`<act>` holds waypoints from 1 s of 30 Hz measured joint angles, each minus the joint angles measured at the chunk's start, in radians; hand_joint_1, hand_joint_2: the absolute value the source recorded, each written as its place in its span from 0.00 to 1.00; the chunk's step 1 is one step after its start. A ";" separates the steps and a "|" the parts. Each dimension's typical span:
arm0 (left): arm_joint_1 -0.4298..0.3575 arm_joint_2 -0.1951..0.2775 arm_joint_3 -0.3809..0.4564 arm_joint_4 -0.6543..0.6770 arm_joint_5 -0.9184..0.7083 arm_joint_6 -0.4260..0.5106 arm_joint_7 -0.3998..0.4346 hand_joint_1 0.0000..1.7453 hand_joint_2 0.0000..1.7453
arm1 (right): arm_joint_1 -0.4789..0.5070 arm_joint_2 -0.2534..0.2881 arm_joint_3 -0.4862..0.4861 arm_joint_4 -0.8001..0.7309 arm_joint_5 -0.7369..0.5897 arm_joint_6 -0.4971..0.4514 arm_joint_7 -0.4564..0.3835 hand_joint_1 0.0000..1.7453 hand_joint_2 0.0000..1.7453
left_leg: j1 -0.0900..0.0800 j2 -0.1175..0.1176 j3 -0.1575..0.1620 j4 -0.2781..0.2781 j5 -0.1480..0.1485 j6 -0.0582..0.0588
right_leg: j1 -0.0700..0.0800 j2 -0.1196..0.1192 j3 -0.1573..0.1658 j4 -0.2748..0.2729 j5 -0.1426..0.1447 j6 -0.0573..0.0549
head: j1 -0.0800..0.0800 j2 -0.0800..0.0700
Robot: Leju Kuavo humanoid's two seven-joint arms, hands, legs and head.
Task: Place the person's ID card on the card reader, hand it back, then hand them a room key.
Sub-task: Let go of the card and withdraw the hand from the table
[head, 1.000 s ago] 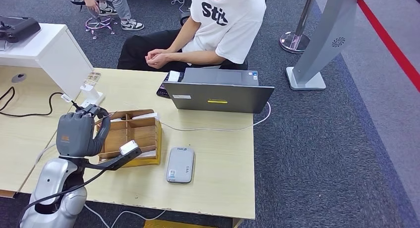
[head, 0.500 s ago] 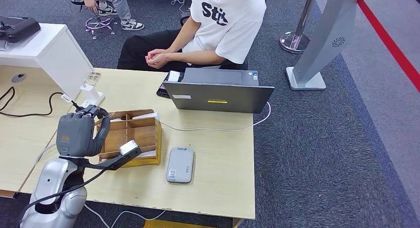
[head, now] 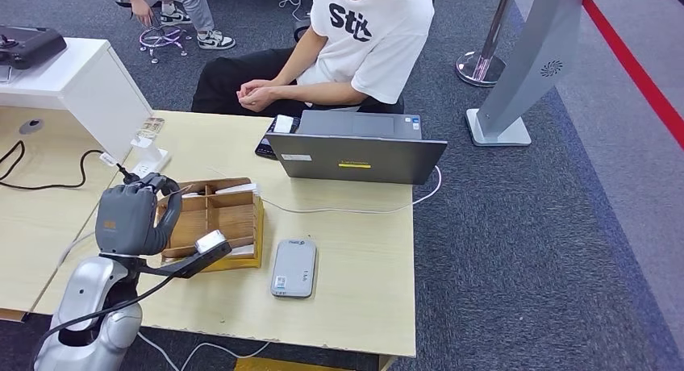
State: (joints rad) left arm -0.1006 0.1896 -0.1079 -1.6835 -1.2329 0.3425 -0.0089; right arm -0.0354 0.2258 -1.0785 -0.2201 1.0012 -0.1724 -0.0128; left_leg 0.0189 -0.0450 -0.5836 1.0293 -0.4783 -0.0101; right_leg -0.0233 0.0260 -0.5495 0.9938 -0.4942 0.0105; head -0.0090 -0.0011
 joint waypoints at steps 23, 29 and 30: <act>0.020 0.020 0.114 0.103 0.078 0.047 -0.056 1.00 1.00 | 0.000 0.000 -0.019 0.000 0.058 -0.006 0.022 0.00 1.00 | 0.000 0.000 0.000 0.000 0.000 0.000 | 0.000 0.000 0.000 0.000 0.000 0.000 | 0.001 0.000; 0.008 0.020 0.121 0.116 0.077 0.046 -0.050 1.00 1.00 | -0.001 0.000 -0.019 0.000 0.068 -0.006 0.013 0.00 1.00 | 0.000 0.000 0.000 0.000 0.000 0.000 | 0.000 0.000 0.000 0.000 0.000 0.000 | 0.001 0.000; 0.006 0.020 0.121 0.117 0.076 0.046 -0.048 1.00 1.00 | -0.001 0.000 -0.019 0.000 0.069 -0.006 0.014 0.00 1.00 | 0.000 0.000 0.000 0.000 0.000 0.000 | 0.000 0.000 0.000 0.000 0.000 0.000 | 0.001 0.000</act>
State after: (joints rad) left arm -0.0948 0.2094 0.0134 -1.5668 -1.1570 0.3888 -0.0573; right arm -0.0360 0.2255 -1.0975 -0.2205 1.0697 -0.1788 0.0014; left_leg 0.0191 -0.0446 -0.5835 1.0292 -0.4783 -0.0102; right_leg -0.0232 0.0261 -0.5494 0.9940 -0.4942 0.0104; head -0.0084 -0.0011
